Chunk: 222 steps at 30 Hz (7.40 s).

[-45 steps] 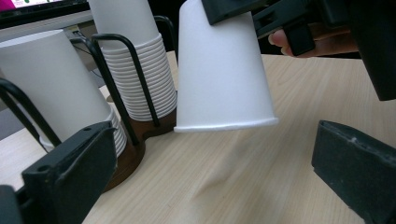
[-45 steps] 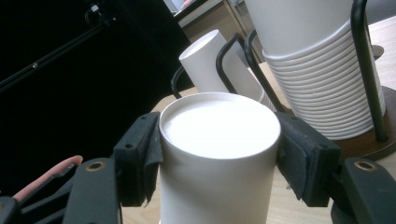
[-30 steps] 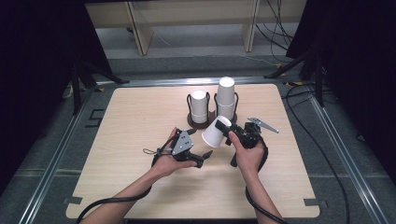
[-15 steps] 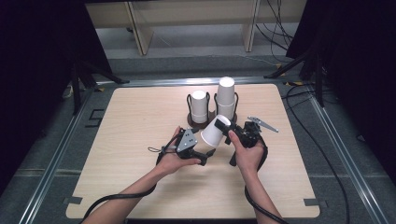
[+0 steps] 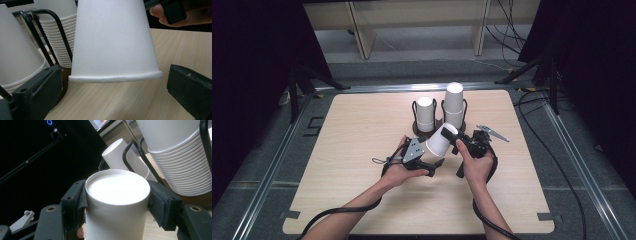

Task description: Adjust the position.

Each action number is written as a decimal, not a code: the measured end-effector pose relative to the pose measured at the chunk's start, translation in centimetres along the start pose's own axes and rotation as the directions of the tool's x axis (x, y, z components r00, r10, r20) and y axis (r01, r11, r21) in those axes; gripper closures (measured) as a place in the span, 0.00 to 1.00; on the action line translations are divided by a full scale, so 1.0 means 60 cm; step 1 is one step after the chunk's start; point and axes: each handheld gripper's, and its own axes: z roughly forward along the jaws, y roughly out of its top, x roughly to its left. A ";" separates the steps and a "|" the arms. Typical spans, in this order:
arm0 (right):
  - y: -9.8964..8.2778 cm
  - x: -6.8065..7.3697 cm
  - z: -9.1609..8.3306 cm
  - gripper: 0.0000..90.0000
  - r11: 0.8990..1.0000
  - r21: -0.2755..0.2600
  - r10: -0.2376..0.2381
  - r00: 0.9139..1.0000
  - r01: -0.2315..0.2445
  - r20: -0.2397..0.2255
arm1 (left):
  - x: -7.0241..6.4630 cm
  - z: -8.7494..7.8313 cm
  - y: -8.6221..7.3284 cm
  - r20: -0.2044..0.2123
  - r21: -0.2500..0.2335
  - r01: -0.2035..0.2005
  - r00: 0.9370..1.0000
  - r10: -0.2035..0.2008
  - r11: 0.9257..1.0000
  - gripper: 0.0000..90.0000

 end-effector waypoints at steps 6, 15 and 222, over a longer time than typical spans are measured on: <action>-0.002 -0.001 0.000 0.40 1.000 -0.003 -0.004 1.000 0.004 -0.009 | -0.001 0.003 0.001 -0.004 -0.009 0.020 1.000 -0.020 1.000 0.01; -0.001 0.001 0.000 0.40 1.000 -0.005 0.015 1.000 -0.015 -0.013 | -0.001 0.009 0.001 -0.015 -0.007 0.025 1.000 -0.025 1.000 0.05; -0.015 -0.039 -0.034 0.21 0.725 0.281 -0.582 0.777 0.629 -0.239 | 0.081 -0.063 0.136 0.573 0.604 -0.646 0.759 0.309 0.466 0.37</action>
